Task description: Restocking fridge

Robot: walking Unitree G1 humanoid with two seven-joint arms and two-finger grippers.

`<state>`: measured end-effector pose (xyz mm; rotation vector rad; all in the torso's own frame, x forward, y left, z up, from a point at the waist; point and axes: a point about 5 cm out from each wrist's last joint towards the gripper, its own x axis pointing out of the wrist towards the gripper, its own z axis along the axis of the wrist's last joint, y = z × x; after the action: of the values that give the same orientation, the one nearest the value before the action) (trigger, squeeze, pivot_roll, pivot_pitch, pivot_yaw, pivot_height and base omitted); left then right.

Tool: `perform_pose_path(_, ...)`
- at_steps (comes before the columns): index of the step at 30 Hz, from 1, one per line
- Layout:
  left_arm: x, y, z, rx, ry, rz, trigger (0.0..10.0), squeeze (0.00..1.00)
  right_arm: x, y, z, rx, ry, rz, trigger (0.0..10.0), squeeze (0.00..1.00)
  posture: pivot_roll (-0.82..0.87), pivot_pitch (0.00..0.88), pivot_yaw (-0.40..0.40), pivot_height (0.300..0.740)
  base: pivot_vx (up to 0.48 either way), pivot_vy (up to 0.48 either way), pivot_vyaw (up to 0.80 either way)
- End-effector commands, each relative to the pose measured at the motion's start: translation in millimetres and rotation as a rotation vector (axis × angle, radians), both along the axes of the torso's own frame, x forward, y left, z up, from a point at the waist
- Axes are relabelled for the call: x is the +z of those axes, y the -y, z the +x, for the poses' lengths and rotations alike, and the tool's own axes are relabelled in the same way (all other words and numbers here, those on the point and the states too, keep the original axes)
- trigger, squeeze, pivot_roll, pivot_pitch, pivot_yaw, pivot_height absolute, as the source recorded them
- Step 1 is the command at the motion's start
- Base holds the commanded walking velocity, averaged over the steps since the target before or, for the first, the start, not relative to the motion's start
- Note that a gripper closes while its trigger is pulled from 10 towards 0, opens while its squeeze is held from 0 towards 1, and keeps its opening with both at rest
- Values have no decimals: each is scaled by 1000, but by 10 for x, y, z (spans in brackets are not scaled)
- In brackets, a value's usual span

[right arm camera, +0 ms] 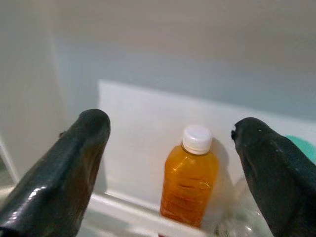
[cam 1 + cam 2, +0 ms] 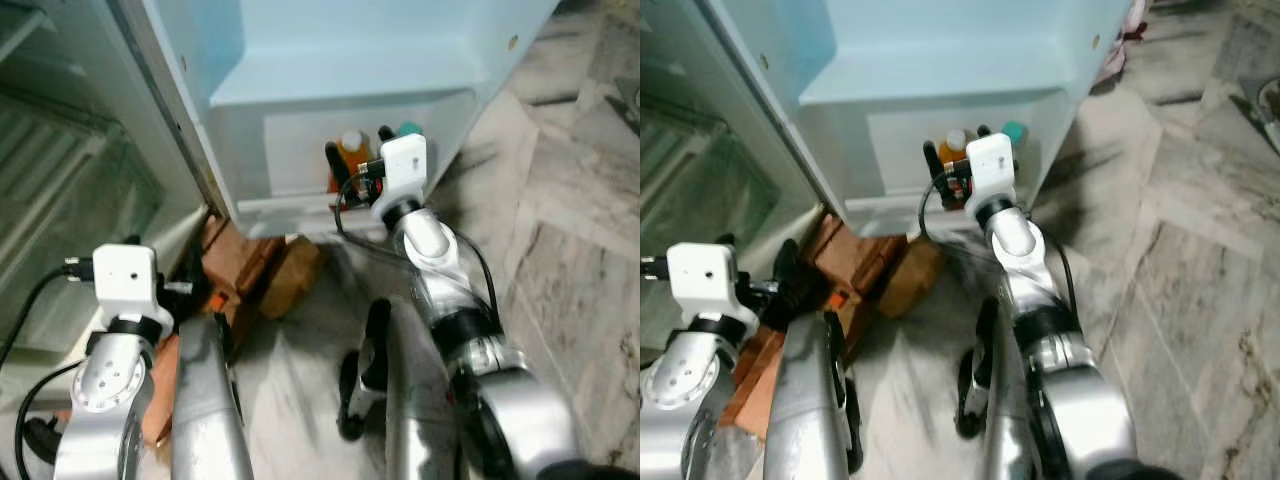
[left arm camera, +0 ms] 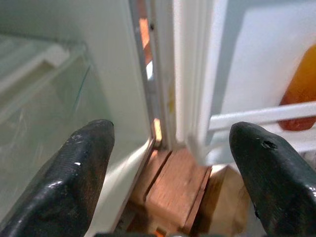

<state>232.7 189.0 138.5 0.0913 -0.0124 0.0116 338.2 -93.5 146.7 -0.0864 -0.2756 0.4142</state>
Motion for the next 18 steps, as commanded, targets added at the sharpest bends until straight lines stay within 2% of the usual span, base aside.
perform_pose_path(1, -58, 29, -22, 5, -8, 1, 10000, 0, -26, 26, -126, 4, 6, 8, 10000, 1000, 150, 88, -51, 521, 0, 0, 0)
perform_pose_path(3, -87, 35, -12, 9, -9, -12, 10000, 0, -120, 76, -264, -20, -9, 21, 10000, 1000, 132, 56, -34, 521, 0, 0, 0)
perform_pose_path(4, -95, 38, 12, 18, -5, -31, 10000, 0, -156, 109, -380, -43, -17, 20, 10000, 0, 112, 30, -24, 521, 0, 0, 0)
perform_pose_path(7, -64, 85, 107, 2, 15, -47, 10000, 0, -117, 167, -492, -79, 0, 13, 10000, 0, 104, 1, -17, 521, 0, 0, 0)
perform_pose_path(9, -63, 106, 197, -24, 29, -41, 10000, 0, -89, 220, -453, -115, -1, 49, 10000, 0, 96, 0, -16, 531, 0, 0, 0)
perform_pose_path(13, -67, 99, 287, -43, 47, -28, 10000, 0, -111, 254, -425, -159, -28, 39, 10000, 0, 90, 0, -18, 555, 0, 0, 0)
perform_pose_path(14, -44, 79, 356, -42, 68, -15, 10000, 0, -135, 272, -420, -176, -50, 56, 10000, 0, 102, 0, -23, 570, 0, 0, 0)
perform_pose_path(18, -5, 54, 428, -45, 94, -8, 10000, 0, -152, 320, -391, -195, -79, 57, 10000, 0, 95, 0, -33, 600, 0, 0, 0)
